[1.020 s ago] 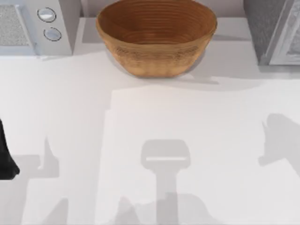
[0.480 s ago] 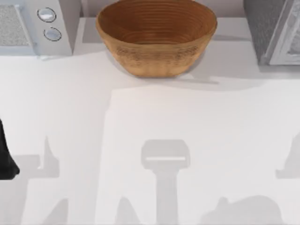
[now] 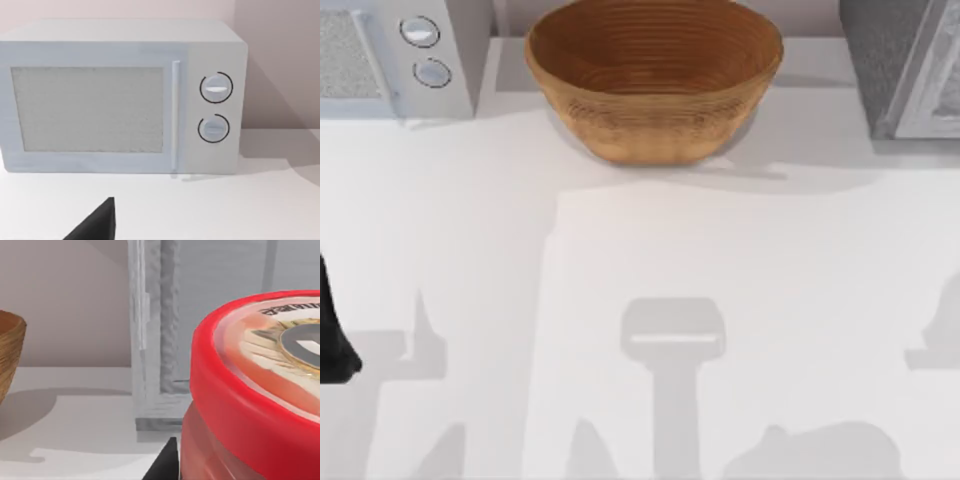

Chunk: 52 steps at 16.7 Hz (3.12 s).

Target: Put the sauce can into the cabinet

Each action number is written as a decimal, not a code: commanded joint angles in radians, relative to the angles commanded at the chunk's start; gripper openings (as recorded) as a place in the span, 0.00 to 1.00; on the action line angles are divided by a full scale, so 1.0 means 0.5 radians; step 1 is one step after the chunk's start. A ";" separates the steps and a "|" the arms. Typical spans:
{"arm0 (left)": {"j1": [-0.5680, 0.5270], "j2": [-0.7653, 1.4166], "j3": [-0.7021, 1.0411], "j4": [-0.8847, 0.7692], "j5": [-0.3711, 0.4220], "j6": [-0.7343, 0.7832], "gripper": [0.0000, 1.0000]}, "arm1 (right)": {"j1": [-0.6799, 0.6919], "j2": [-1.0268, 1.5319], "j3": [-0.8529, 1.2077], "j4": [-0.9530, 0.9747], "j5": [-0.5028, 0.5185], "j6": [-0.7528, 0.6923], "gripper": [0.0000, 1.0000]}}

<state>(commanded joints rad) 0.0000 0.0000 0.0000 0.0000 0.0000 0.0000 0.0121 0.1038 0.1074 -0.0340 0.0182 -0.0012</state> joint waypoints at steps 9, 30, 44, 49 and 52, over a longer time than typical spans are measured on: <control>0.000 0.000 0.000 0.000 0.000 0.000 1.00 | 0.153 1.159 1.624 -0.433 0.192 0.052 0.00; 0.000 0.000 0.000 0.000 0.000 0.000 1.00 | 0.334 2.564 3.566 -0.959 0.358 0.042 0.00; 0.000 0.000 0.000 0.000 0.000 0.000 1.00 | 0.189 3.470 4.326 -0.819 0.227 0.040 0.00; 0.000 0.000 0.000 0.000 0.000 0.000 1.00 | 0.182 3.526 4.382 -0.804 0.209 0.040 0.00; 0.000 0.000 0.000 0.000 0.000 0.000 1.00 | 0.182 3.526 4.382 -0.804 0.209 0.040 0.15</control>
<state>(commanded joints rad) 0.0000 0.0000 0.0000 0.0000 0.0000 0.0000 0.1029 1.8670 2.2981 -0.4358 0.1228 0.0190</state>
